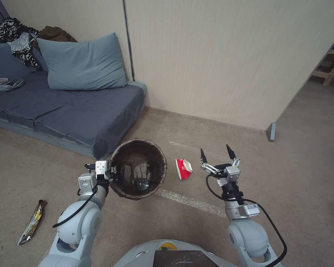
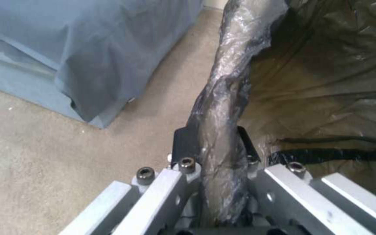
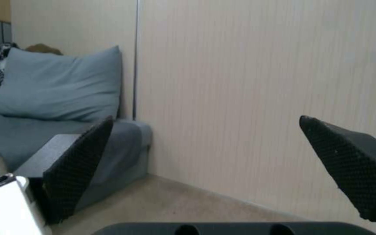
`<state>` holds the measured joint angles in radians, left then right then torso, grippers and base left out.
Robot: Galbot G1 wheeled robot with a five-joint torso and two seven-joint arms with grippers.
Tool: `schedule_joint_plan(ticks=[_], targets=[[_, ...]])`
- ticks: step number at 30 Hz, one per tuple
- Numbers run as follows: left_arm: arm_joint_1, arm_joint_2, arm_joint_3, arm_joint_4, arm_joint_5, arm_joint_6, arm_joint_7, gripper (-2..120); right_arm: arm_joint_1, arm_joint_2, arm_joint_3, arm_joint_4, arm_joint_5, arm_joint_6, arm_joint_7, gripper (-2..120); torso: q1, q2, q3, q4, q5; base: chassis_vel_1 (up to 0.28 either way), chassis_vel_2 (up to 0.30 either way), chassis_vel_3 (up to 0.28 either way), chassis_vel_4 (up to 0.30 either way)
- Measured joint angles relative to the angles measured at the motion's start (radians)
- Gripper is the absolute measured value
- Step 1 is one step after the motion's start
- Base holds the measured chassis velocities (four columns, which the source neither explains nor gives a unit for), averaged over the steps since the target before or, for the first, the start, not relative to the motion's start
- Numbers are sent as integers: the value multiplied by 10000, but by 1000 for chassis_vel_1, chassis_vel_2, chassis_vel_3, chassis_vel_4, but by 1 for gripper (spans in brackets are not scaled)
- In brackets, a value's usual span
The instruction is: Pick up the trash bin, then pick up the garbage from the floor and place it into the trash bin.
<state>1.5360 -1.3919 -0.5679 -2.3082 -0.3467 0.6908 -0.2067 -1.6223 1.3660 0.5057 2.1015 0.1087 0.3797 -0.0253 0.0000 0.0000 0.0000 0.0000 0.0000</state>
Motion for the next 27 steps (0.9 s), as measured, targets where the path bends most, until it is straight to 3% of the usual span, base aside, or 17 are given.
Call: schedule_joint_plan(ticks=[10,12,13,14,15,16,18,19,21,27], targets=[[-66,-29,194,61,11,-3,-3,2,1036,-297,-238,-1072,132,-644,-69,100,0,0,0,0,0,0,0,0,0],[-70,-49,271,84,22,-3,2,2,1681,-606,-461,-1645,666,-1528,-176,100,0,0,1,3,1,0,0,0,0],[-69,-58,313,112,40,-3,3,2,2056,-822,-690,-1961,1227,-2340,-102,100,0,0,0,-8,0,0,0,0,0],[-69,-58,313,112,40,-3,3,2,2056,-822,-690,-1961,1227,-2340,-102,100,0,0,0,-8,0,0,0,0,0],[-51,-97,381,136,97,-5,10,2,2956,-1153,-1261,-2615,2219,-3933,263,100,0,0,1,-3,3,0,0,0,0],[-51,-97,381,136,97,-5,10,2,2956,-1153,-1261,-2615,2219,-3933,263,100,0,0,1,-3,3,0,0,0,0],[-33,-169,405,178,251,15,8,2,4361,-1283,-2167,-3745,2946,-5409,722,100,0,0,2,4,3,0,0,0,0],[-33,-169,405,178,251,15,8,2,4361,-1283,-2167,-3745,2946,-5409,722,100,0,0,2,4,3,0,0,0,0],[-8,-223,397,210,317,38,9,2,5805,-1126,-3111,-5632,2967,-6292,989,100,1,0,2,3,0,0,0,0,0],[61,-323,351,225,424,36,15,2,7019,-712,-4033,-7889,2716,-6456,785,100,1,-1,1,2,-1,0,0,0,0]])
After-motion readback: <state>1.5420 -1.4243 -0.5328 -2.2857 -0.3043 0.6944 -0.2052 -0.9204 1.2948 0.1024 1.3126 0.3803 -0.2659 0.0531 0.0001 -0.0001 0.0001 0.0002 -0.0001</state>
